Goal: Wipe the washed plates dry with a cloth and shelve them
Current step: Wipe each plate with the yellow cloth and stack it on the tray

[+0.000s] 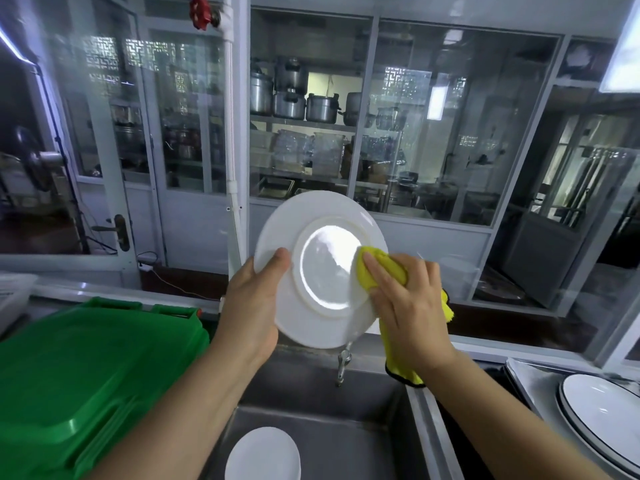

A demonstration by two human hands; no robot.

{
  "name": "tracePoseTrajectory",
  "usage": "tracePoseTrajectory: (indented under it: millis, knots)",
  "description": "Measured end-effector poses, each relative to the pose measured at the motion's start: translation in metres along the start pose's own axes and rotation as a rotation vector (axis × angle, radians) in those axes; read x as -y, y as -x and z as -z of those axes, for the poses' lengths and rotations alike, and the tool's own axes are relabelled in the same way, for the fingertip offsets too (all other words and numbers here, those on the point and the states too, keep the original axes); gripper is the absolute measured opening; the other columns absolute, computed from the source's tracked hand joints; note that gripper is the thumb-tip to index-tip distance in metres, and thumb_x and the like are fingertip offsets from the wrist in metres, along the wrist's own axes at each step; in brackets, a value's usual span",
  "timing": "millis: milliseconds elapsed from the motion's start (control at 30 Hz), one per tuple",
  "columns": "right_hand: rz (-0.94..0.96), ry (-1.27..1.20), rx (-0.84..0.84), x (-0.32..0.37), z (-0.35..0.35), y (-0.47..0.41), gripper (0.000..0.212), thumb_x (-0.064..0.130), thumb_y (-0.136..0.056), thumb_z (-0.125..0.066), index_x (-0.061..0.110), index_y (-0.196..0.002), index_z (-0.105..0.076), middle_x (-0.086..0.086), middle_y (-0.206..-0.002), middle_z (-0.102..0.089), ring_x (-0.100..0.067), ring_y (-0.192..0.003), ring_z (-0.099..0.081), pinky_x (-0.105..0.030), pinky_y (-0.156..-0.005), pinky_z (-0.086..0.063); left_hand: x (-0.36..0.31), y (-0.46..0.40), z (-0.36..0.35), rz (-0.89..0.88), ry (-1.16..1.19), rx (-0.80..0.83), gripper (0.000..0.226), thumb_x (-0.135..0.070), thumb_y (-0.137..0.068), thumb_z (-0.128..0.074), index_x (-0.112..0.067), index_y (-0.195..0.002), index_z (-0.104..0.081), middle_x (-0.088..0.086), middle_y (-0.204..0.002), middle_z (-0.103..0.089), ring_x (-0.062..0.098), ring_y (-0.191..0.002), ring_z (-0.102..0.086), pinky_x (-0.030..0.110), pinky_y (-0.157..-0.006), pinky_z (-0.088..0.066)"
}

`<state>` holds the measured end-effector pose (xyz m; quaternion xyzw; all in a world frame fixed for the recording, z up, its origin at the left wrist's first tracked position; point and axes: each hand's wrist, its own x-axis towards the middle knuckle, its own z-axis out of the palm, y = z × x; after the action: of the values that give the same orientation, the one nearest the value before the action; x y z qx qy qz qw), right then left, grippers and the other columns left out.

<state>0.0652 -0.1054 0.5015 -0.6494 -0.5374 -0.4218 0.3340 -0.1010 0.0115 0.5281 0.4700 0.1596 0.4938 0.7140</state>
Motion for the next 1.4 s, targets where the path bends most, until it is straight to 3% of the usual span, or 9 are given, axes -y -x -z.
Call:
tracePoseTrajectory:
  millis: [200, 533, 600, 733, 800, 933, 1167, 1267, 1400]
  knots:
    - [0.121, 0.053, 0.011, 0.036, -0.001, -0.034, 0.042, 0.034, -0.096, -0.047, 0.023, -0.136, -0.054, -0.009, -0.116, -0.050, -0.033, -0.093, -0.047, -0.045, -0.076, -0.043, 0.006, 0.005, -0.007, 0.040, -0.031, 0.029, 0.017, -0.023, -0.089, -0.062, -0.023, -0.078, -0.075, 0.005, -0.087, -0.075, 0.025, -0.085, -0.069, 0.042, -0.084, -0.054]
    - [0.332, 0.010, 0.051, 0.045, -0.009, 0.009, 0.044, 0.024, -0.093, -0.061, 0.029, -0.134, -0.047, -0.004, -0.119, -0.048, -0.030, -0.095, -0.051, -0.044, -0.077, -0.043, -0.011, -0.005, 0.020, 0.028, -0.037, 0.010, 0.012, -0.022, -0.091, -0.058, -0.019, -0.085, -0.068, -0.005, -0.069, -0.072, 0.010, -0.061, -0.068, 0.024, -0.053, -0.053]
    - [0.312, 0.033, 0.061, 0.040, -0.007, 0.007, 0.039, 0.027, -0.096, -0.056, 0.030, -0.134, -0.047, -0.003, -0.120, -0.047, -0.029, -0.095, -0.048, -0.043, -0.078, -0.042, -0.012, -0.006, 0.025, 0.047, -0.059, 0.036, 0.010, -0.024, -0.090, -0.059, -0.019, -0.085, -0.067, -0.005, -0.069, -0.072, 0.011, -0.061, -0.068, 0.025, -0.053, -0.052]
    - [0.212, 0.070, 0.069, 0.040, -0.007, -0.011, 0.034, 0.035, -0.099, -0.042, 0.031, -0.133, -0.048, -0.002, -0.121, -0.044, -0.028, -0.095, -0.044, -0.042, -0.081, -0.041, -0.009, -0.009, 0.039, 0.113, -0.091, 0.079, 0.010, -0.028, -0.088, -0.062, -0.022, -0.086, -0.070, 0.001, -0.082, -0.075, 0.024, -0.082, -0.069, 0.039, -0.074, -0.054]
    - [0.156, 0.096, 0.062, 0.041, -0.010, -0.021, 0.034, 0.038, -0.101, -0.037, 0.030, -0.133, -0.048, -0.004, -0.121, -0.044, -0.029, -0.096, -0.042, -0.043, -0.081, -0.041, -0.009, -0.011, 0.045, 0.133, -0.088, 0.091, 0.010, -0.029, -0.087, -0.063, -0.023, -0.087, -0.071, 0.002, -0.086, -0.075, 0.027, -0.087, -0.068, 0.040, -0.076, -0.054]
    - [0.055, 0.123, 0.053, 0.048, -0.022, -0.023, 0.039, 0.032, -0.098, -0.046, 0.024, -0.134, -0.055, -0.008, -0.119, -0.049, -0.030, -0.094, -0.042, -0.046, -0.079, -0.043, -0.013, -0.016, 0.058, 0.144, -0.033, 0.066, 0.011, -0.025, -0.090, -0.060, -0.020, -0.090, -0.070, 0.001, -0.086, -0.075, 0.022, -0.082, -0.070, 0.036, -0.075, -0.053]
    - [-0.205, 0.077, 0.012, 0.101, -0.051, 0.004, 0.039, 0.031, -0.095, -0.046, 0.020, -0.130, -0.061, -0.013, -0.116, -0.055, -0.029, -0.096, -0.042, -0.042, -0.079, -0.044, -0.006, -0.029, 0.078, 0.190, 0.126, -0.043, 0.019, -0.027, -0.093, -0.056, -0.020, -0.109, -0.064, 0.006, -0.107, -0.071, 0.025, -0.098, -0.066, 0.043, -0.087, -0.052]
    - [-0.146, 0.104, -0.002, 0.129, -0.061, 0.019, 0.038, 0.031, -0.097, -0.045, 0.022, -0.131, -0.058, -0.012, -0.117, -0.054, -0.031, -0.090, -0.046, -0.042, -0.076, -0.043, 0.005, -0.033, 0.078, 0.200, 0.177, -0.091, 0.020, -0.025, -0.093, -0.057, -0.018, -0.110, -0.063, 0.009, -0.107, -0.070, 0.026, -0.095, -0.068, 0.040, -0.078, -0.055]
    - [-0.076, 0.162, 0.025, 0.139, -0.061, 0.039, 0.036, 0.031, -0.099, -0.044, 0.026, -0.134, -0.049, -0.009, -0.121, -0.051, -0.033, -0.088, -0.051, -0.044, -0.075, -0.042, 0.026, -0.033, 0.077, 0.248, 0.156, -0.102, 0.008, -0.027, -0.091, -0.059, -0.021, -0.092, -0.064, -0.003, -0.081, -0.073, 0.016, -0.071, -0.070, 0.030, -0.060, -0.055]
